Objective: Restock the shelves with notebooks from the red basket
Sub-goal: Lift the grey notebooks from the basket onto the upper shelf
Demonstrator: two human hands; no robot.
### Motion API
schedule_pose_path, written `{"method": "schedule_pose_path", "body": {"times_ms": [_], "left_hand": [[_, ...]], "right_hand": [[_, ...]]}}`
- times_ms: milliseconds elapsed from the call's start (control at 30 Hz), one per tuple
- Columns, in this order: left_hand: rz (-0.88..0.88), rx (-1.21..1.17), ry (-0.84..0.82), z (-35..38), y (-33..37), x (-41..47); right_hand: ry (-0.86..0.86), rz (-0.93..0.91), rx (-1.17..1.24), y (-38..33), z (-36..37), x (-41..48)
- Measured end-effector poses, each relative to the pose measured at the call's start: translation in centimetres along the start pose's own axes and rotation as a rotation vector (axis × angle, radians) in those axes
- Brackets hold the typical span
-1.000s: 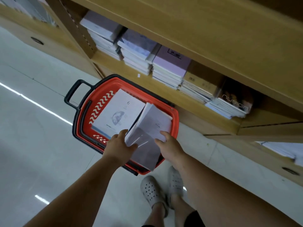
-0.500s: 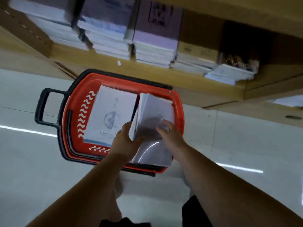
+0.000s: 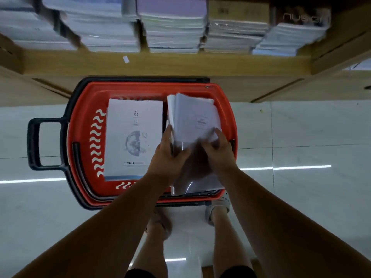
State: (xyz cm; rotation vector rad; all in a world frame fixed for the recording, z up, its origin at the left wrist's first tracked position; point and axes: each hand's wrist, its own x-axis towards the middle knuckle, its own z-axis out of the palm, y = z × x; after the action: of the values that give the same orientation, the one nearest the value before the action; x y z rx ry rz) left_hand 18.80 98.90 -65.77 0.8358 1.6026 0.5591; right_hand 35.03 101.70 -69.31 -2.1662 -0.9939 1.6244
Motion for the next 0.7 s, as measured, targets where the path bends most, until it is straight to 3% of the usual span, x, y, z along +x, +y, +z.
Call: {"method": "schedule_pose_path", "body": {"times_ms": [267,433,700], "left_hand": [[-0.045,-0.183,0.065,1.4,-1.1,2.5],[-0.074,-0.347,-0.028,0.7,-1.5,3.6],[-0.131,-0.439,-0.105,-0.5,-1.9,4.6]], "right_hand": [[-0.123,0.005,0.077,0.7,-0.4,2.9],[-0.211,0.003,0.124,0.8,0.0,3.9],[-0.193,-0.023,0.136,1.6,0.8,3.7]]}}
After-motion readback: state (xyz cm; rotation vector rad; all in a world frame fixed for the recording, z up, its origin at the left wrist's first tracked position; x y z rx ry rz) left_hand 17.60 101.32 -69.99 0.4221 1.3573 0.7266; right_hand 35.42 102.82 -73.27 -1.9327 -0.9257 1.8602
